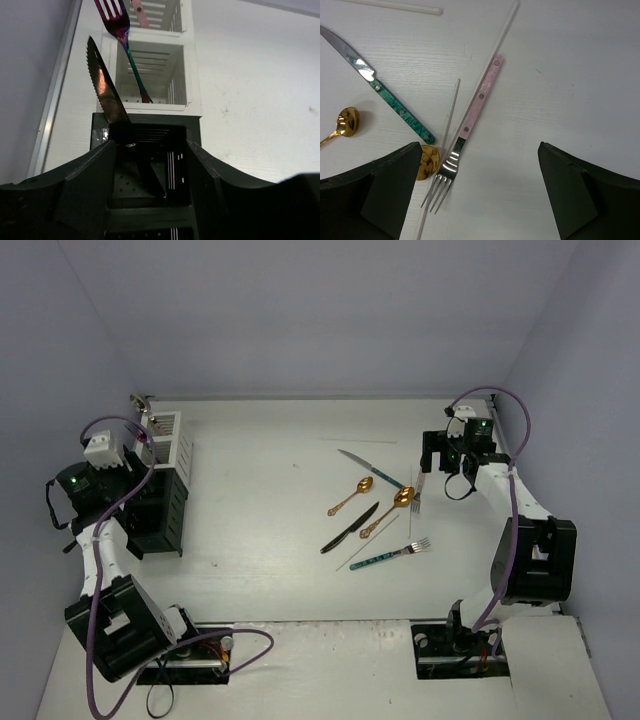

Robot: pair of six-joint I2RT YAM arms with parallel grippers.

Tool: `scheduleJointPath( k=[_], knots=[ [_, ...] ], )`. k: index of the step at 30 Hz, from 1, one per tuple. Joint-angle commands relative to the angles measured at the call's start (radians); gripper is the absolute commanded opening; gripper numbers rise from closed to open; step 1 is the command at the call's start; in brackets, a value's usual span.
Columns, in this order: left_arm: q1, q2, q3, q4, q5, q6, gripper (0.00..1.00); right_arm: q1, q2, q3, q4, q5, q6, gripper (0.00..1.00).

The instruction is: Sort the eating utensils into containers

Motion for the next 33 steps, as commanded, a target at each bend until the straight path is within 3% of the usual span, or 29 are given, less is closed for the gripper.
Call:
scheduleJointPath(
  k=[1, 5, 8, 11, 13, 18, 22, 28, 33],
  knots=[
    [0.011, -0.144, 0.144, -0.108, 0.049, 0.001, 0.55, -0.006, -0.026, 0.011, 0.055, -0.014, 0.009, 1.00],
    [0.004, -0.175, 0.319, -0.300, 0.054, 0.062, 0.55, -0.006, -0.033, 0.012, 0.056, -0.012, 0.010, 1.00],
    [-0.049, -0.109, 0.453, -0.489, 0.078, 0.165, 0.55, -0.006, -0.033, 0.014, 0.057, -0.010, 0.008, 1.00],
    [-0.258, 0.023, 0.645, -0.767, -0.071, 0.331, 0.53, -0.006, -0.028, 0.019, 0.054, -0.011, 0.011, 1.00],
    [-0.409, 0.068, 0.699, -0.848, -0.175, 0.373, 0.53, -0.005, -0.024, 0.022, 0.054, -0.008, 0.016, 1.00],
    [-0.776, 0.289, 0.800, -0.956, -0.362, 0.383, 0.53, -0.005, -0.025, 0.022, 0.052, 0.017, 0.019, 1.00],
    [-0.984, 0.451, 0.853, -1.025, -0.436, 0.349, 0.52, -0.007, -0.023, 0.022, 0.052, 0.038, 0.018, 1.00],
    [-1.201, 0.621, 0.849, -1.021, -0.418, 0.220, 0.56, -0.009, -0.007, 0.020, 0.054, 0.063, 0.025, 1.00],
    [-1.360, 0.709, 0.887, -0.977, -0.546, 0.129, 0.57, -0.012, 0.021, 0.018, 0.056, 0.085, 0.034, 1.00]
  ],
)
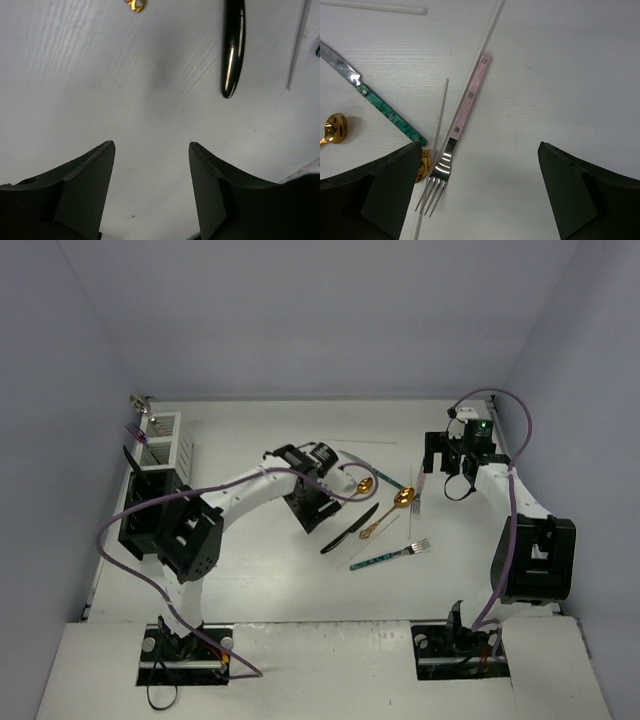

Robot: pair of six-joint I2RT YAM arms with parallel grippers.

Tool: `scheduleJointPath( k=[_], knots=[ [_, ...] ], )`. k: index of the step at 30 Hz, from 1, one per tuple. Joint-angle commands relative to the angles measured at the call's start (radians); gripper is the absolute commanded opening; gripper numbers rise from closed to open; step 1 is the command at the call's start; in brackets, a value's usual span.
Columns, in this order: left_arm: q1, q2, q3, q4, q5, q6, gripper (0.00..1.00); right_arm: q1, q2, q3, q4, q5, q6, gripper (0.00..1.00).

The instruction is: Sort the eating utensils into containers

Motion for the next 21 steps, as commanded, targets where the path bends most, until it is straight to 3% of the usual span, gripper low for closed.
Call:
scheduleJointPath(
  k=[1, 9, 21],
  knots=[
    [-0.111, 0.023, 0.108, 0.005, -0.138, -0.122, 0.57, -0.010, 0.024, 0.020, 0.056, 0.040, 0.016, 1.00],
    [-0.227, 0.213, 0.259, -0.007, -0.220, -0.163, 0.56, -0.025, 0.050, 0.032, 0.054, 0.061, 0.018, 1.00],
    [-0.226, 0.355, 0.414, -0.014, -0.091, -0.110, 0.47, -0.037, 0.043, 0.037, 0.055, 0.059, 0.024, 1.00]
  ],
)
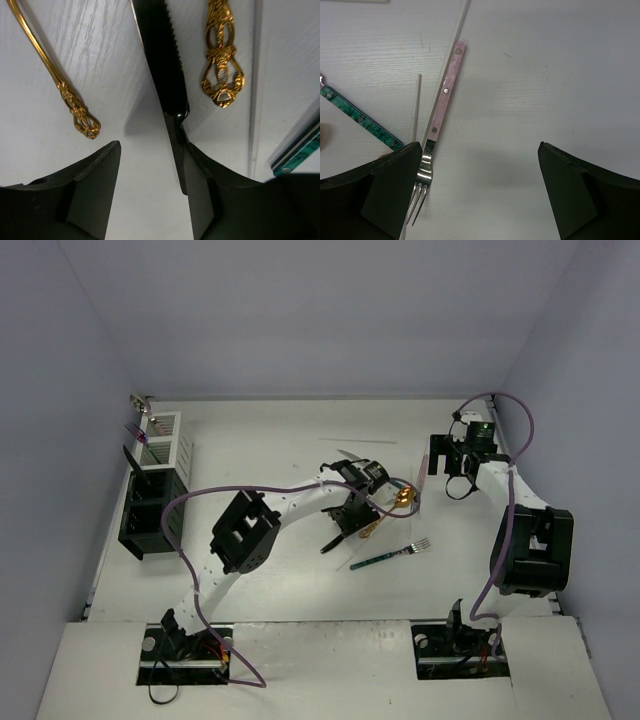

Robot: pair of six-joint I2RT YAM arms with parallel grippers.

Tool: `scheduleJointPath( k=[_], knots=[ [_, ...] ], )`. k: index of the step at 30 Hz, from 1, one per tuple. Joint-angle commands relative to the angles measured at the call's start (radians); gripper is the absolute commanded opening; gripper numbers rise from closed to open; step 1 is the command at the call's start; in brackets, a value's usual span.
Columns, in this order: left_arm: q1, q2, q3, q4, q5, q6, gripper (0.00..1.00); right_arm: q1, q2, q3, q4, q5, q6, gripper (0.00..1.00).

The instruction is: Sort the eating utensils into containers

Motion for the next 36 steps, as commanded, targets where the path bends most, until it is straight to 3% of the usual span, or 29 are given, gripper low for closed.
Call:
scheduleJointPath(
  k=[1, 12, 16, 21, 31, 36],
  knots=[
    [0.004, -0.012, 0.069, -0.013, 0.071, 0.022, 0.46, -0.007, -0.020, 0.036, 0.048, 0.017, 0.013, 1.00],
    [0.011, 0.041, -0.004, -0.023, 0.216, -0.002, 0.38, -0.021, -0.025, 0.038, 0.048, 0.012, 0.008, 1.00],
    [0.015, 0.078, 0.004, -0.061, 0.233, 0.000, 0.24, -0.026, -0.025, 0.035, 0.048, 0.008, 0.009, 1.00],
    [0.021, 0.110, -0.016, -0.104, 0.185, 0.011, 0.00, -0.029, -0.030, 0.034, 0.048, 0.005, 0.007, 1.00],
    [0.122, -0.075, -0.266, -0.075, 0.138, 0.019, 0.00, -0.032, -0.028, 0.032, 0.050, -0.013, 0.014, 1.00],
    [0.215, -0.203, -0.293, -0.025, 0.131, 0.009, 0.00, -0.032, -0.033, 0.030, 0.051, -0.017, 0.015, 1.00]
  ],
)
